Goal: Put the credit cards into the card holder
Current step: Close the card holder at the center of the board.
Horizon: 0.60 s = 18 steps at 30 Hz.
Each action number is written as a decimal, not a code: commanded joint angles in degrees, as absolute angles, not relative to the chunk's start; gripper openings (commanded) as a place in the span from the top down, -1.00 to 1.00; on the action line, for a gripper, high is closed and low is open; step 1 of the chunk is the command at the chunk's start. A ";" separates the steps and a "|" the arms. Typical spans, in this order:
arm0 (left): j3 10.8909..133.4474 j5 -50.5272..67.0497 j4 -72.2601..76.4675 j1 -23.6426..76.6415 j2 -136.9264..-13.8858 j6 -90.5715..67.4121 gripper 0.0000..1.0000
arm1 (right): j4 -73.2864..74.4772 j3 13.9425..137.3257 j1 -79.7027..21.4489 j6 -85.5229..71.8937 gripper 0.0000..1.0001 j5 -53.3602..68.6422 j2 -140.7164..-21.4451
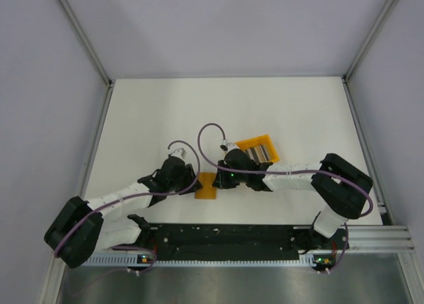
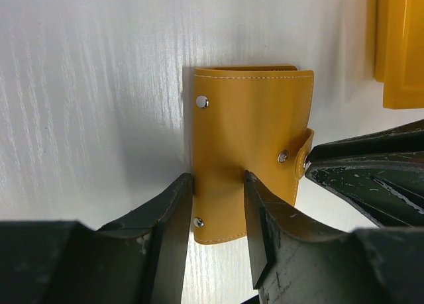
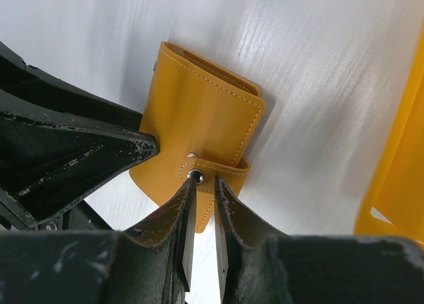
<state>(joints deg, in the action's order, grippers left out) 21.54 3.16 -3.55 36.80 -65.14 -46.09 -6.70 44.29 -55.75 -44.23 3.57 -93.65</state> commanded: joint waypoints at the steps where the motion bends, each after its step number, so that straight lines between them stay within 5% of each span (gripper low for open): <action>1: 21.00 3.25 -5.10 37.53 -66.27 -44.47 0.17 | -9.14 45.97 -56.34 -44.38 0.66 3.25 -93.08; 18: 22.50 2.72 -5.10 39.81 -70.93 -44.47 0.21 | -8.52 47.02 -56.34 -44.03 0.70 2.73 -95.36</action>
